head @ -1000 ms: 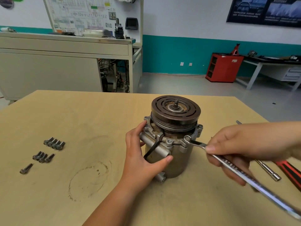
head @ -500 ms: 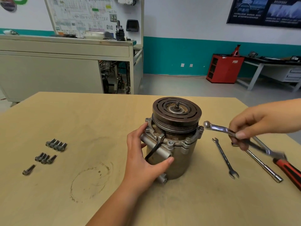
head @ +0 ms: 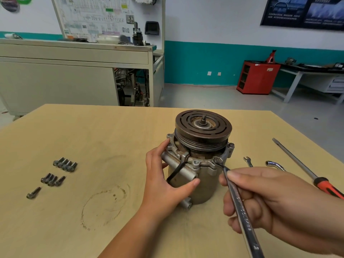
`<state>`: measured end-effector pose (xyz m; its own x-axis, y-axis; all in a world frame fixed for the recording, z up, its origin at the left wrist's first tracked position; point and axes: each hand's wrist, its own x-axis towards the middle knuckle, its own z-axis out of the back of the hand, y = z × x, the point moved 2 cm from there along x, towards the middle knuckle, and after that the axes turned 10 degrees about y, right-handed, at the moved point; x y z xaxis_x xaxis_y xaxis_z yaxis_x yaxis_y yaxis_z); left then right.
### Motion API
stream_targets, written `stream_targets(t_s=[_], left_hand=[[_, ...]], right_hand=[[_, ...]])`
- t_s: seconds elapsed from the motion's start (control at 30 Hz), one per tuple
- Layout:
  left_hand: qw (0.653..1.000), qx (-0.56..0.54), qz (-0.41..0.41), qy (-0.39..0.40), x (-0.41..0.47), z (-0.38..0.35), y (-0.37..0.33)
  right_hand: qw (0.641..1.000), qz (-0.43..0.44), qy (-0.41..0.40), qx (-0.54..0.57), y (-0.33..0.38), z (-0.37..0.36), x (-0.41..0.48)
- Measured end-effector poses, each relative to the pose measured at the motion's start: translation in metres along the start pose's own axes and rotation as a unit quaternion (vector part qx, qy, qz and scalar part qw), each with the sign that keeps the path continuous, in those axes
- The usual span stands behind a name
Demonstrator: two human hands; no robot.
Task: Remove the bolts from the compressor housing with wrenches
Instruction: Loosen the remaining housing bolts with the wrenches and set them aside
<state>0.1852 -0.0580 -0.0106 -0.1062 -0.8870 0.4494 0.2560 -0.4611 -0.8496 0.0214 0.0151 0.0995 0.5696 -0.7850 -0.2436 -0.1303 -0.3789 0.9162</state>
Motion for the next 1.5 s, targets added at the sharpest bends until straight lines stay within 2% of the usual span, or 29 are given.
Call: stream_targets(t_s=[0.2,0.4,0.47,0.5,0.53,0.6,0.67,0.73,0.8,0.87,0.93,1.03,1.1,1.2,1.27,1.37,1.43,1.47,1.5], left_hand=[[1.000,0.008,-0.003,-0.001,0.000,0.000,-0.001],[1.000,0.003,0.008,0.007,0.000,0.000,-0.001],[1.000,0.003,0.011,0.009,0.000,0.001,-0.001],[1.000,0.003,0.012,0.010,0.000,0.001,-0.001],[1.000,0.001,0.014,0.011,-0.001,0.001,-0.002],[1.000,0.000,0.013,0.011,-0.001,0.001,-0.002],[1.000,0.005,0.008,0.006,-0.001,0.001,-0.003],[1.000,0.015,0.003,-0.003,-0.001,0.001,-0.004],[1.000,0.019,-0.001,-0.012,-0.001,0.001,-0.006],[1.000,0.015,-0.003,-0.017,-0.001,0.001,-0.006],[1.000,0.015,-0.007,-0.021,-0.001,0.000,-0.004],[0.999,0.022,-0.017,-0.021,0.002,0.002,-0.002],[0.999,0.029,-0.024,-0.022,0.002,0.002,-0.003],[0.998,0.049,-0.024,-0.017,0.005,0.003,-0.006],[0.997,0.074,-0.016,-0.020,0.005,0.003,-0.010],[0.990,0.119,-0.019,-0.076,-0.011,-0.004,-0.021],[0.976,0.159,-0.093,-0.112,-0.014,-0.025,-0.046],[0.974,0.172,-0.119,-0.087,-0.013,-0.047,-0.056],[0.973,0.204,-0.100,-0.036,-0.013,-0.072,-0.065]], right_hand=[[0.996,-0.031,-0.045,-0.070,0.006,0.004,0.007],[0.987,-0.104,-0.011,-0.125,0.015,0.010,0.006],[0.974,-0.144,-0.005,-0.174,0.029,0.020,0.007],[0.956,-0.170,0.011,-0.239,0.038,0.028,0.008],[0.923,-0.196,0.030,-0.329,0.049,0.036,0.008],[0.836,-0.222,0.033,-0.500,0.067,0.052,0.012],[0.758,-0.184,-0.005,-0.626,0.079,0.066,0.021],[0.717,-0.105,-0.032,-0.689,0.085,0.075,0.033],[0.701,-0.073,-0.024,-0.709,0.087,0.083,0.042],[0.699,-0.080,-0.004,-0.710,0.091,0.093,0.037],[0.716,-0.087,0.010,-0.693,0.092,0.109,0.023],[0.794,-0.102,-0.011,-0.600,0.074,0.140,-0.007],[0.824,-0.083,-0.088,-0.554,0.042,0.163,-0.023],[0.825,-0.038,-0.259,-0.501,-0.016,0.189,-0.037],[0.817,-0.015,-0.344,-0.463,-0.046,0.198,-0.035],[0.810,0.023,-0.409,-0.419,-0.068,0.208,-0.021],[0.804,0.023,-0.423,-0.417,-0.074,0.215,-0.012],[0.800,0.018,-0.426,-0.422,-0.076,0.218,-0.008],[0.794,0.011,-0.427,-0.432,-0.077,0.222,-0.004]])
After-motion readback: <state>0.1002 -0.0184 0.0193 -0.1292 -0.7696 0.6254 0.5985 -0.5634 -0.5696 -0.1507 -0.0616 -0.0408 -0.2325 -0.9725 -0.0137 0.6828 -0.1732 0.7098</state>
